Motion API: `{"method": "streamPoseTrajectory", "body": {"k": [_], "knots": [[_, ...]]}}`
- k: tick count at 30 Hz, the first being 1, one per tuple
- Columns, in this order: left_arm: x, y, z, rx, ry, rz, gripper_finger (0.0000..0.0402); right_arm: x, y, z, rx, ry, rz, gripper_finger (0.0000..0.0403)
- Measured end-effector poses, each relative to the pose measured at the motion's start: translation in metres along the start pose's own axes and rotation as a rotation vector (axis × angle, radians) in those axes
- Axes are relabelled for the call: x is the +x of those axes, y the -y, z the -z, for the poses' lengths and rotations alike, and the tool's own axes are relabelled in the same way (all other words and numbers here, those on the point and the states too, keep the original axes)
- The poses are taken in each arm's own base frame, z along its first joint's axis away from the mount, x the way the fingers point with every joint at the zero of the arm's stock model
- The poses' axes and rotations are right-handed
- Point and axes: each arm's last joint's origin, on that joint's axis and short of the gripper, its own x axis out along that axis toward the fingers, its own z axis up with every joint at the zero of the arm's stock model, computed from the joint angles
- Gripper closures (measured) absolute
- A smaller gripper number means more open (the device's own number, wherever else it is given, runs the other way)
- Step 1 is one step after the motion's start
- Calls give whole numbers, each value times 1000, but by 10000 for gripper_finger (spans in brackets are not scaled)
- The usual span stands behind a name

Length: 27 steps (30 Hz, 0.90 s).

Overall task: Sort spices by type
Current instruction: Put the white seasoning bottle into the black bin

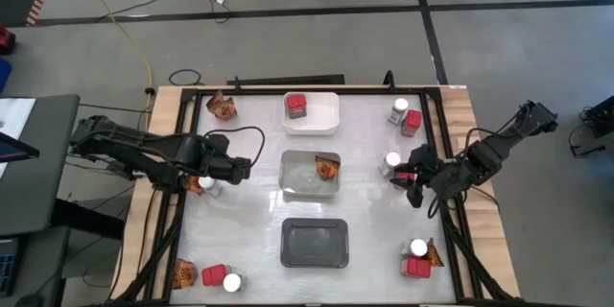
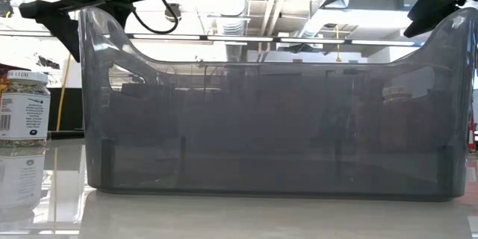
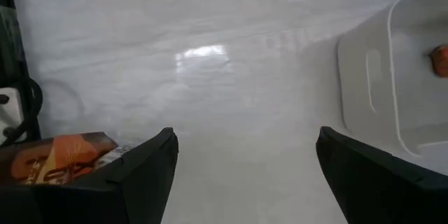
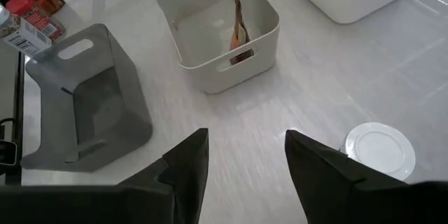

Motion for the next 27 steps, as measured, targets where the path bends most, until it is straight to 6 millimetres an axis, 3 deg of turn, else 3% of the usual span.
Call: {"method": "streamPoseTrajectory", "body": {"k": [14,27], "knots": [[0,1,-1,103,20,6,78,1,2,-2,154,-2,6,182],[0,1,-1,139,46,5,78,2,14,-5,318,-8,82,76]]}}
